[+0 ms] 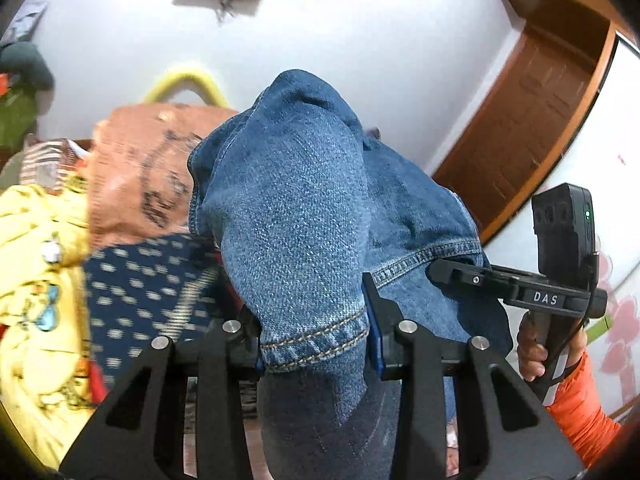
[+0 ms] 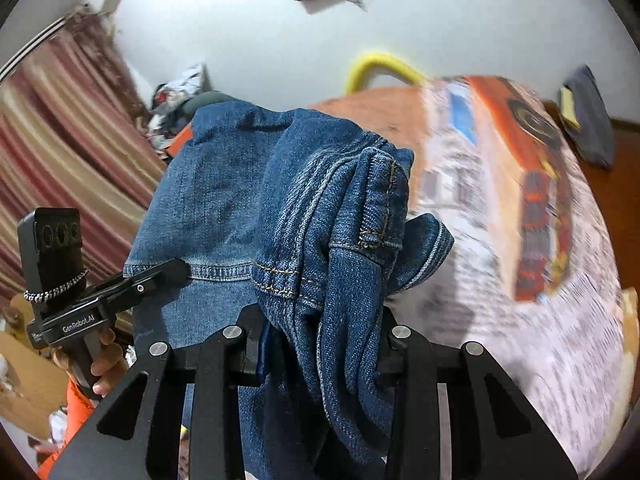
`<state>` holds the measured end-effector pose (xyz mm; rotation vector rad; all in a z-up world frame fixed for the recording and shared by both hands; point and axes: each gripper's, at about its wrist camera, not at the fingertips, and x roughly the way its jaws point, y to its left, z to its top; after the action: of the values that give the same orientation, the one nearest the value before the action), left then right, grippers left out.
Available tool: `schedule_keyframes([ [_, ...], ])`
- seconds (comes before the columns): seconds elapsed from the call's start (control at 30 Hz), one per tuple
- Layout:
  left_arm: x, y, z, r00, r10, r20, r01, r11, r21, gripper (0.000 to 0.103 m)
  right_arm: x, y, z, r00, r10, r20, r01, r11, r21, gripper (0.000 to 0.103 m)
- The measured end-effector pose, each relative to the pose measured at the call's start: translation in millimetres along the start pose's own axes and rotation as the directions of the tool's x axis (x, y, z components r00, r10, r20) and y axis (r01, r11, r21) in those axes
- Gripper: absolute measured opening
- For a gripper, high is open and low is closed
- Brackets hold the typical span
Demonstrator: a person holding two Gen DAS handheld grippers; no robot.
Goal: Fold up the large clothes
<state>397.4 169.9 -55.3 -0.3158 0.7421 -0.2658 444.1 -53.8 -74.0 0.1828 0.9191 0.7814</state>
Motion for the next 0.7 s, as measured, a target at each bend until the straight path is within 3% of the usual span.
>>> schedule_keyframes([
  [0.27, -32, 74, -2, 0.994, 0.107, 0.013, -0.106, 0.992, -0.071, 0.037, 82, 43, 10, 0.995, 0.082, -0.048, -0.083, 0.997, -0.012, 0.031],
  [0.47, 3, 141, -27, 0.986, 0.152, -0.069, -0.162, 0.971, -0.175, 0.038, 165, 43, -2, 0.987, 0.068, -0.148, -0.067, 0.998, 0.014, 0.031],
  [0.57, 36, 179, -47, 0.973, 0.187, -0.134, -0.214, 0.951, -0.222, 0.044, 208, 28, -14, 0.974, 0.009, -0.227, -0.003, 1.0, 0.028, 0.033],
  [0.7, 45, 188, -64, 0.967, 0.227, -0.111, -0.246, 0.948, -0.203, 0.061, 224, 14, -21, 0.972, 0.002, -0.235, 0.002, 1.0, 0.02, 0.037],
])
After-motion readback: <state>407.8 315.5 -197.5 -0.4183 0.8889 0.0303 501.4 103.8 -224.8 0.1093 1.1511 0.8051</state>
